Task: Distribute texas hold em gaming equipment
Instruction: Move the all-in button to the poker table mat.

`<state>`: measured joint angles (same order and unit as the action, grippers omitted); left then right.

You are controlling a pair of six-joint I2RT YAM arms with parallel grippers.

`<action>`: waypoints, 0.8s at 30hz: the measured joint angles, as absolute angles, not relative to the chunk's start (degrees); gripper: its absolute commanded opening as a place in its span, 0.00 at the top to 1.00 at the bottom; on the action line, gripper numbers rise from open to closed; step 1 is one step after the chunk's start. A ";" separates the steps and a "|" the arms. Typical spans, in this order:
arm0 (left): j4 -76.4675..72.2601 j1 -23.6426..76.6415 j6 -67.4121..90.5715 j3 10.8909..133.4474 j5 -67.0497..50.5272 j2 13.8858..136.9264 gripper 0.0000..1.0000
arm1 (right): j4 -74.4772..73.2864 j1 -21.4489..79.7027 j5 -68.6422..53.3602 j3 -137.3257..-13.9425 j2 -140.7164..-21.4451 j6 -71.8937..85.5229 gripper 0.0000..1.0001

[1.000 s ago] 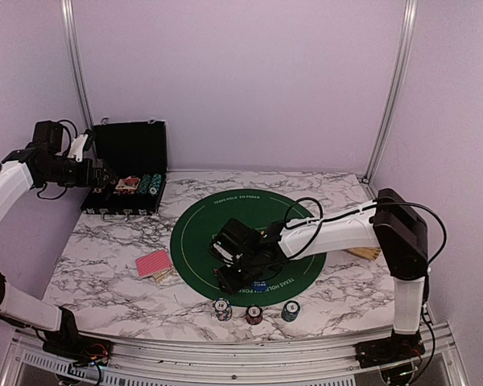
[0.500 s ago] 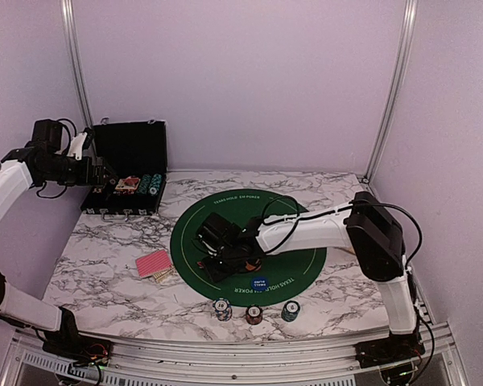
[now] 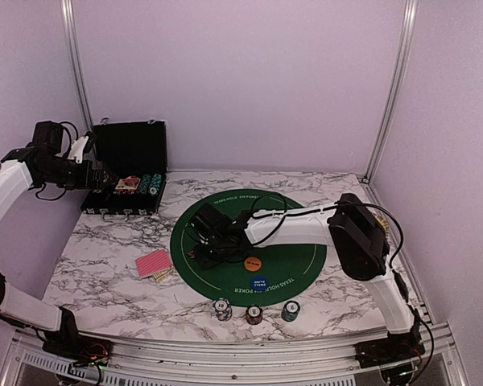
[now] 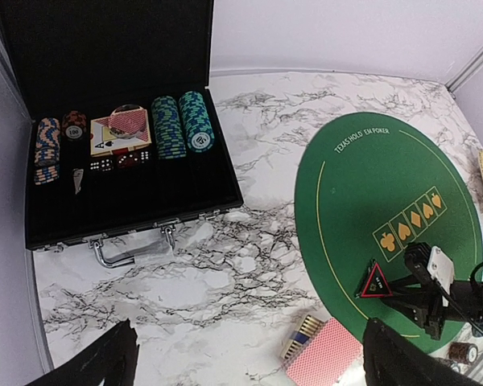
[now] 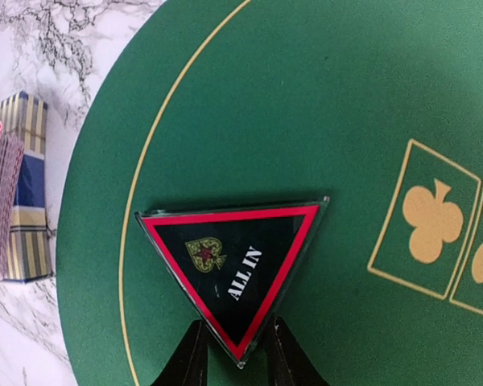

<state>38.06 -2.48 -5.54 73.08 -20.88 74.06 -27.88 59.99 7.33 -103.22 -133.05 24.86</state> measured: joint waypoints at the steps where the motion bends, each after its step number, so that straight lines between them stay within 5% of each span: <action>1: 38.26 -2.48 -5.65 73.08 -21.02 74.04 0.01 | -27.90 59.64 7.18 -104.09 -133.67 24.86 0.75; 20: 39.42 -2.48 -7.07 73.08 -22.13 73.03 0.01 | -27.99 57.60 2.66 -117.82 -142.19 22.65 0.68; 24: 39.70 -2.48 -7.16 73.08 -22.31 73.03 0.01 | -28.12 57.30 2.55 -119.33 -142.85 22.26 0.60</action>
